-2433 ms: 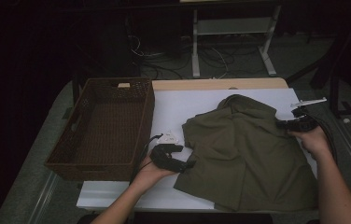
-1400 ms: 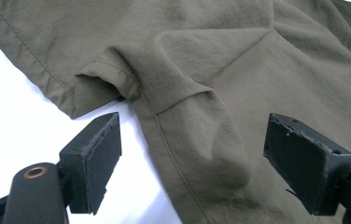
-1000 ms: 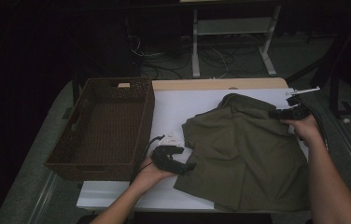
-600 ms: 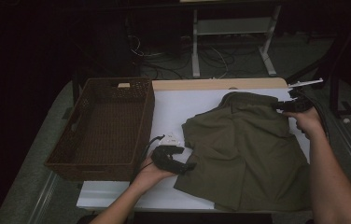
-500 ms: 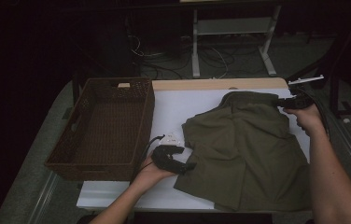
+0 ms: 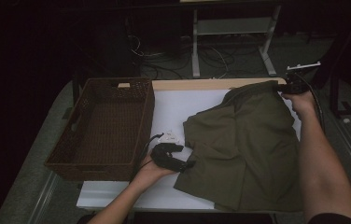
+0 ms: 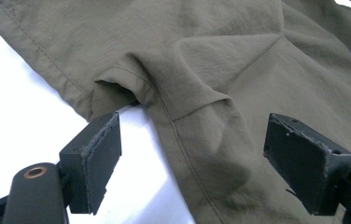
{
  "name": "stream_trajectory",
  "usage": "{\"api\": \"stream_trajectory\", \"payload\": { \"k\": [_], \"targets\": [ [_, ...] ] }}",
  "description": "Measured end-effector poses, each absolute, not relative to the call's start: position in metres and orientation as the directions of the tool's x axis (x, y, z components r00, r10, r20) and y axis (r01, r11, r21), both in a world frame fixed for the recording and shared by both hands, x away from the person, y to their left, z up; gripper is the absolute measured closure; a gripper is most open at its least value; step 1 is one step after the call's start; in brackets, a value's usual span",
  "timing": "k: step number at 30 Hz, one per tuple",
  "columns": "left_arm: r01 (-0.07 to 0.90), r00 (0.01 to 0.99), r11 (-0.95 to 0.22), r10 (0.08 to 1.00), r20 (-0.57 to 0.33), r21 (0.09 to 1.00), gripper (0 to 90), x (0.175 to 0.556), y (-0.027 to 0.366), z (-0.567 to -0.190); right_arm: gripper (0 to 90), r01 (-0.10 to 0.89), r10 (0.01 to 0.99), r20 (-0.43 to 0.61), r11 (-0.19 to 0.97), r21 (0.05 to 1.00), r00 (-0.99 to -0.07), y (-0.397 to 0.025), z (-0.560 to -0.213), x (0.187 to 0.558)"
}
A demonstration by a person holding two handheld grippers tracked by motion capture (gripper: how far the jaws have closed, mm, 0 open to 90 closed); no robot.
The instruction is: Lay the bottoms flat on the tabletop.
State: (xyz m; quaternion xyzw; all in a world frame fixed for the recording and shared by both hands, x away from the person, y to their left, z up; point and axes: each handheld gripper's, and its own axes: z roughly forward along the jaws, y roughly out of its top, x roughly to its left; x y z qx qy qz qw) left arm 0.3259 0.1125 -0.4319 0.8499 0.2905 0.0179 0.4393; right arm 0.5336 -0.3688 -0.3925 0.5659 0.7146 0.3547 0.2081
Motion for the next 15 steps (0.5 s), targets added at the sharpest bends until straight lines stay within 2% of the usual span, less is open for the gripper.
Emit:
{"api": "stream_trajectory", "payload": {
  "k": [1,4,15],
  "targets": [
    [0.48,0.83,-0.447,0.509,-0.226,0.755,18.8,0.326,0.112,-0.432,78.1,0.66,0.96,0.097,0.105,0.744,-0.262,-0.367,-0.392,0.536],
    [0.478,0.833,-0.449,0.503,-0.228,0.755,18.8,0.326,0.111,-0.432,61.7,0.668,0.961,0.136,0.062,0.742,-0.24,-0.366,-0.397,0.535],
    [0.477,0.836,-0.445,0.497,-0.234,0.758,18.8,0.323,0.112,-0.43,54.3,0.666,0.941,0.161,0.085,0.741,-0.299,-0.377,-0.405,0.49]
  ]
}}
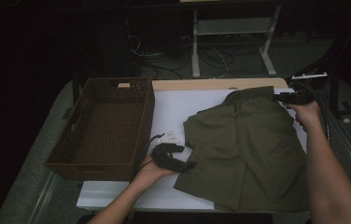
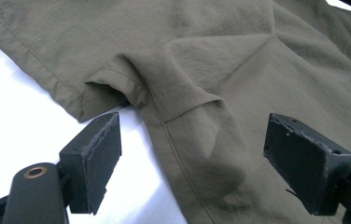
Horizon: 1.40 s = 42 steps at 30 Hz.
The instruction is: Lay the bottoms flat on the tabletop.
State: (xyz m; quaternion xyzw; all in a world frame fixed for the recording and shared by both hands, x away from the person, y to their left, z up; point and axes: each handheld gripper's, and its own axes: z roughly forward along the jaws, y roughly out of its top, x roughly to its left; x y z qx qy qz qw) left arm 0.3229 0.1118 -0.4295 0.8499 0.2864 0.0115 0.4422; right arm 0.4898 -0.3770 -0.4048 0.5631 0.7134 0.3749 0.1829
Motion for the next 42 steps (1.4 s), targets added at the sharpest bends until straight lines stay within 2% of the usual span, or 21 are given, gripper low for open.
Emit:
{"api": "stream_trajectory", "payload": {
  "k": [10,22,28,33,42],
  "targets": [
    [0.481,0.835,-0.441,0.494,-0.243,0.757,18.0,0.321,0.114,-0.43,50.3,0.663,0.928,0.137,0.14,0.735,-0.347,-0.38,-0.404,0.446],
    [0.453,0.854,-0.448,0.466,-0.231,0.77,13.4,0.318,0.113,-0.429,50.9,0.675,0.938,0.142,0.118,0.728,-0.318,-0.392,-0.411,0.401],
    [0.45,0.861,-0.461,0.452,-0.235,0.765,6.4,0.316,0.111,-0.43,52.5,0.693,0.945,0.146,0.105,0.713,-0.293,-0.396,-0.42,0.381],
    [0.44,0.864,-0.476,0.455,-0.215,0.762,1.6,0.309,0.112,-0.432,54.4,0.721,0.951,0.115,0.134,0.68,-0.286,-0.399,-0.43,0.373],
    [0.439,0.861,-0.459,0.46,-0.217,0.772,0.5,0.312,0.113,-0.43,60.0,0.758,0.954,0.119,0.139,0.638,-0.275,-0.404,-0.448,0.378]
  ]
}}
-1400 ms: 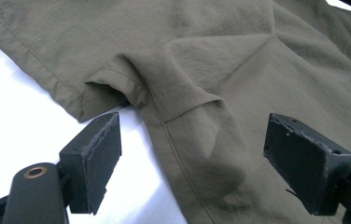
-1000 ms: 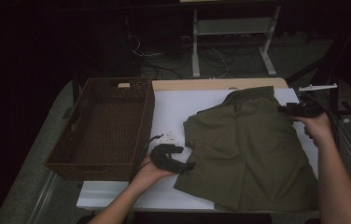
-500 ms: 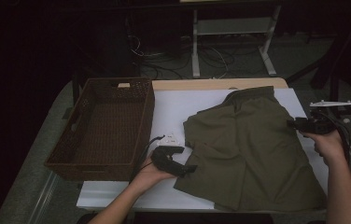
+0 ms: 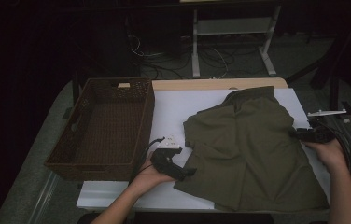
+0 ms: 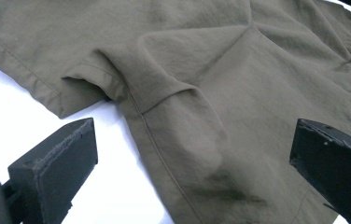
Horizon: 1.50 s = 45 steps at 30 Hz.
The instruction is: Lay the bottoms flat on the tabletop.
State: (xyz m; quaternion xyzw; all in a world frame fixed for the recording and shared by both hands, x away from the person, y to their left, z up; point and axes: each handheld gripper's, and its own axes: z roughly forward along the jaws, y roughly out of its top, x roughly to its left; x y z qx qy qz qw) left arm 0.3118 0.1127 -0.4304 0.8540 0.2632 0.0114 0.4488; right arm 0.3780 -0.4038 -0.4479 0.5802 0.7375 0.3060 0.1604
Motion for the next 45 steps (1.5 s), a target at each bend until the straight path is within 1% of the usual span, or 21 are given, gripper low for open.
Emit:
{"api": "stream_trajectory", "payload": {
  "k": [4,6,8,16,18,19,20,22,26,30,33,37,42,45],
  "targets": [
    [0.44,0.861,-0.461,0.459,-0.217,0.771,0.6,0.312,0.112,-0.431,79.5,0.757,0.947,0.136,0.142,0.637,-0.292,-0.405,-0.448,0.376],
    [0.439,0.862,-0.46,0.458,-0.217,0.772,0.6,0.312,0.112,-0.43,83.6,0.756,0.94,0.129,0.167,0.633,-0.316,-0.403,-0.447,0.375],
    [0.439,0.862,-0.461,0.458,-0.217,0.771,0.6,0.312,0.112,-0.43,85.6,0.759,0.941,0.11,0.184,0.625,-0.319,-0.402,-0.445,0.375],
    [0.439,0.863,-0.464,0.455,-0.218,0.769,0.6,0.312,0.113,-0.43,86.4,0.762,0.97,0.046,0.159,0.628,-0.24,-0.42,-0.438,0.373],
    [0.44,0.862,-0.461,0.456,-0.219,0.771,0.6,0.312,0.113,-0.43,85.8,0.762,0.972,0.056,0.143,0.632,-0.229,-0.424,-0.439,0.374],
    [0.44,0.862,-0.461,0.457,-0.219,0.771,0.6,0.313,0.113,-0.43,84.5,0.762,0.971,0.058,0.143,0.631,-0.23,-0.424,-0.44,0.374],
    [0.437,0.863,-0.463,0.456,-0.216,0.771,0.6,0.313,0.114,-0.43,81.2,0.76,0.971,0.055,0.147,0.634,-0.234,-0.423,-0.44,0.374],
    [0.44,0.861,-0.461,0.461,-0.216,0.77,0.6,0.314,0.114,-0.43,70.1,0.754,0.968,0.075,0.139,0.642,-0.242,-0.421,-0.44,0.373],
    [0.447,0.857,-0.46,0.467,-0.219,0.767,0.7,0.315,0.115,-0.431,53.9,0.725,0.957,0.113,0.122,0.678,-0.267,-0.415,-0.432,0.369],
    [0.458,0.852,-0.464,0.472,-0.226,0.758,0.9,0.316,0.115,-0.431,45.1,0.702,0.948,0.115,0.134,0.7,-0.295,-0.405,-0.427,0.367],
    [0.463,0.85,-0.463,0.475,-0.23,0.756,0.9,0.317,0.115,-0.432,41.1,0.682,0.942,0.123,0.132,0.719,-0.312,-0.397,-0.422,0.363],
    [0.462,0.851,-0.465,0.472,-0.231,0.755,0.9,0.317,0.115,-0.433,36.6,0.663,0.925,0.133,0.151,0.733,-0.357,-0.385,-0.416,0.356],
    [0.46,0.852,-0.468,0.472,-0.226,0.755,1.0,0.317,0.115,-0.433,33.9,0.657,0.898,0.167,0.161,0.737,-0.408,-0.37,-0.412,0.345],
    [0.454,0.855,-0.468,0.47,-0.222,0.758,1.0,0.316,0.115,-0.432,31.1,0.646,0.883,0.151,0.2,0.736,-0.445,-0.357,-0.41,0.339]
  ]
}}
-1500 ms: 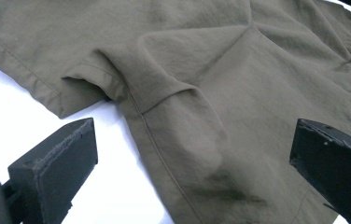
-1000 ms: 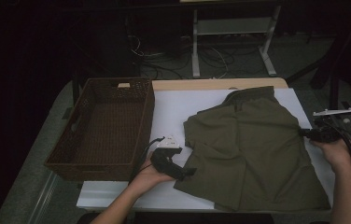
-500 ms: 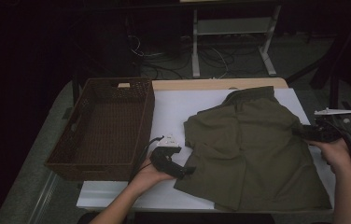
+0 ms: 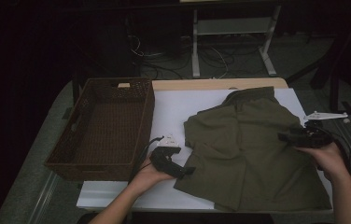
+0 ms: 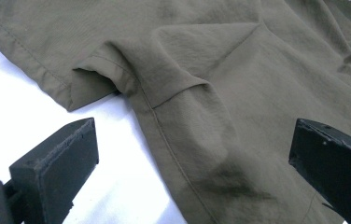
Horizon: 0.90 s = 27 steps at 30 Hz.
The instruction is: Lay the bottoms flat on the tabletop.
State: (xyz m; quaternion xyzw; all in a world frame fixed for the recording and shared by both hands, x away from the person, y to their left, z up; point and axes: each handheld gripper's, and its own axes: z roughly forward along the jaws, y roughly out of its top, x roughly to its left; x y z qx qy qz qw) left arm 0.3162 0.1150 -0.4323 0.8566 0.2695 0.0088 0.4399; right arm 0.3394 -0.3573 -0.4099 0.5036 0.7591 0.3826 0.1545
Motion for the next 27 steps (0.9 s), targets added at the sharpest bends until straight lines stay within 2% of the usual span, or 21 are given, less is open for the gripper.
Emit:
{"api": "stream_trajectory", "payload": {
  "k": [10,21,27],
  "targets": [
    [0.46,0.849,-0.465,0.48,-0.221,0.756,1.0,0.316,0.117,-0.432,22.0,0.598,0.843,0.16,0.217,0.772,-0.514,-0.323,-0.409,0.318],
    [0.463,0.843,-0.461,0.492,-0.217,0.757,1.3,0.318,0.115,-0.433,11.9,0.584,0.806,0.159,0.262,0.768,-0.571,-0.295,-0.428,0.293],
    [0.465,0.841,-0.47,0.498,-0.21,0.751,3.8,0.319,0.113,-0.435,7.3,0.58,0.797,0.146,0.287,0.762,-0.586,-0.288,-0.437,0.293]
  ]
}}
